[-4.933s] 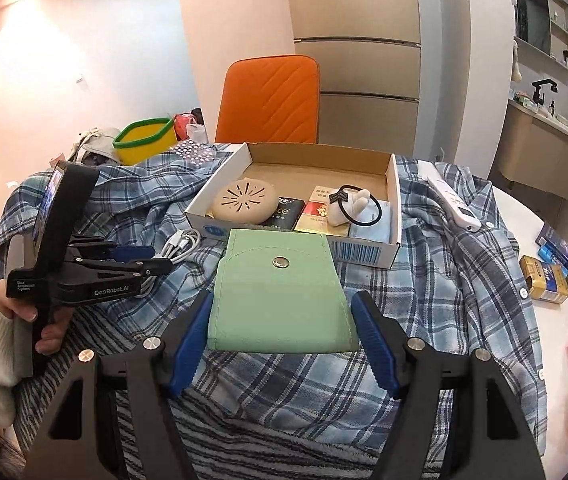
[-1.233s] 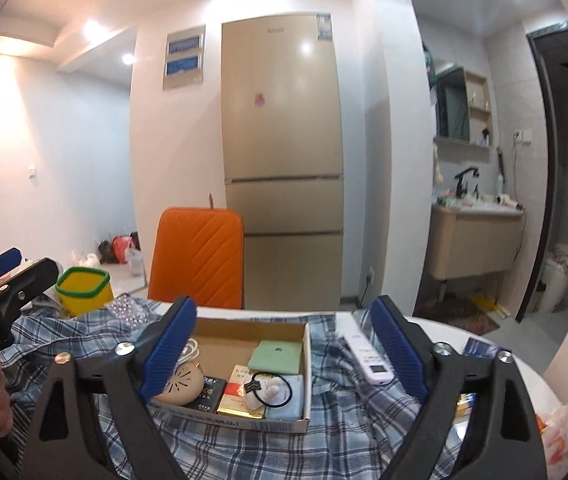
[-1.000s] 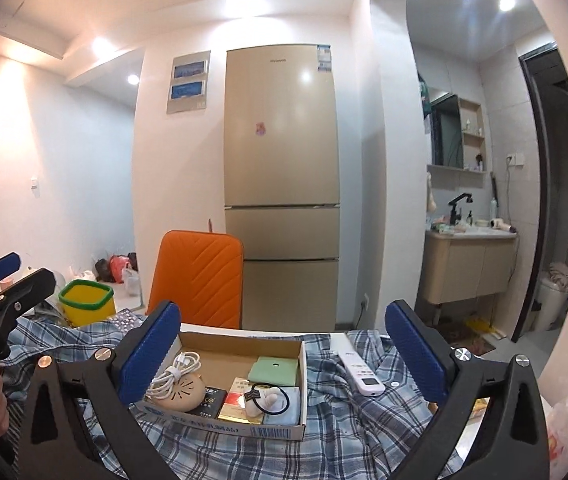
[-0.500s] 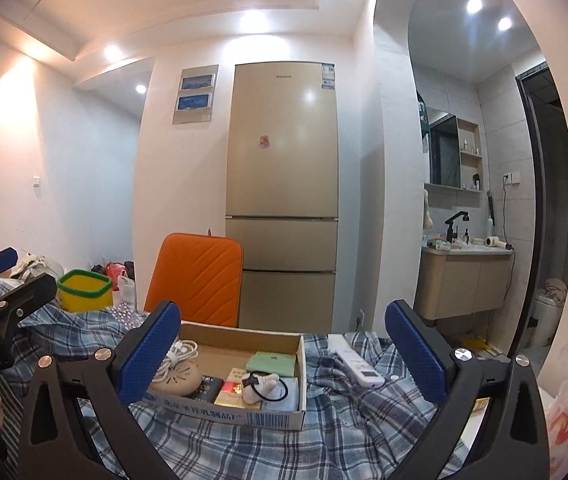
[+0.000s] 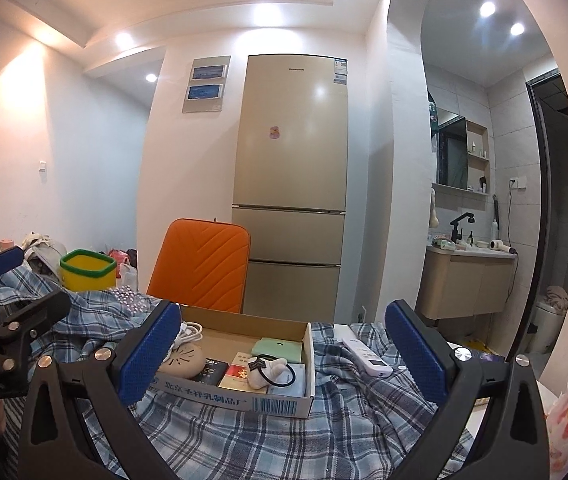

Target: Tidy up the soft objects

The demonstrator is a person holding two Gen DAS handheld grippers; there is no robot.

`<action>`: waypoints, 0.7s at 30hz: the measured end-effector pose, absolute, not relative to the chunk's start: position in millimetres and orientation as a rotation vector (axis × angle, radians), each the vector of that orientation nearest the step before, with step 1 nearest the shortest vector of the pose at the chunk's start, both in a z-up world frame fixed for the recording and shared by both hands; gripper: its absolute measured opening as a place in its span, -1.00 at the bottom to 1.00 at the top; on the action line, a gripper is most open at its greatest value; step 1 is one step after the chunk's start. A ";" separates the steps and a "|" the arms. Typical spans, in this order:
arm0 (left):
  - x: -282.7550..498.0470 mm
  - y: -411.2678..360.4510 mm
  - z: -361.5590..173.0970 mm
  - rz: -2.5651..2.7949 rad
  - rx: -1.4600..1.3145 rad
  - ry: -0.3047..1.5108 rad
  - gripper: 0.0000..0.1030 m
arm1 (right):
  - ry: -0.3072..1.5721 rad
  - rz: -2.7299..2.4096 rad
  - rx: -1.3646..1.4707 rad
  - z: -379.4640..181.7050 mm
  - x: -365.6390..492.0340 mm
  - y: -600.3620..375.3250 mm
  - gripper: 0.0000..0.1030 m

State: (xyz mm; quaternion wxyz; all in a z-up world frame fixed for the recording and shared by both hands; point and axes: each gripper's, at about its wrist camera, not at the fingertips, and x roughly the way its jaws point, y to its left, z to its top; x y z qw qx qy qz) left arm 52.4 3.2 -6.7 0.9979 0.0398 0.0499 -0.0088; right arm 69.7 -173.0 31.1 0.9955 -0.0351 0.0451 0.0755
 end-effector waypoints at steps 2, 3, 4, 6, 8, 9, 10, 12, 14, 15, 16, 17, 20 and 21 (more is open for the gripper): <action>51.7 4.1 -6.2 -0.015 0.074 0.096 0.99 | 0.083 0.148 -0.068 31.4 69.2 -173.1 1.00; 51.7 4.1 -6.2 -0.014 0.074 0.098 0.99 | 0.080 0.146 -0.065 31.9 69.6 -172.8 1.00; 51.9 4.4 -6.6 -0.012 0.073 0.101 0.99 | 0.080 0.146 -0.063 31.5 70.4 -172.8 1.00; 51.8 5.4 -6.1 -0.009 0.068 0.101 0.99 | 0.085 0.146 -0.060 30.9 69.9 -173.4 1.00; 51.1 7.5 -5.8 -0.007 0.057 0.097 0.99 | 0.087 0.145 -0.053 30.6 70.2 -174.7 1.00; 50.9 8.3 -5.4 -0.007 0.052 0.096 0.99 | 0.088 0.143 -0.049 30.8 69.2 -176.3 1.00; 51.1 9.6 -5.3 -0.005 0.047 0.095 0.99 | 0.089 0.142 -0.045 31.0 69.3 -177.1 1.00; 51.6 11.7 -5.1 -0.008 0.036 0.095 0.99 | 0.090 0.140 -0.041 31.1 69.1 -178.0 1.00; 52.4 13.3 -5.1 -0.002 0.029 0.098 0.99 | 0.089 0.138 -0.039 31.2 69.1 -178.8 1.00; 52.2 13.9 -5.2 0.000 0.026 0.097 0.99 | 0.090 0.138 -0.040 31.1 69.1 -178.8 1.00; 51.7 14.9 -4.9 0.002 0.023 0.095 0.99 | 0.090 0.139 -0.040 31.1 69.0 -178.9 1.00; 51.3 15.1 -4.8 0.005 0.021 0.093 0.99 | 0.090 0.138 -0.039 31.2 69.0 -178.9 1.00; 51.9 15.9 -4.8 0.010 0.017 0.095 0.99 | 0.089 0.134 -0.038 30.9 69.5 -179.4 1.00; 52.5 16.4 -4.9 0.010 0.016 0.098 0.99 | 0.091 0.133 -0.037 30.6 70.1 -179.8 1.00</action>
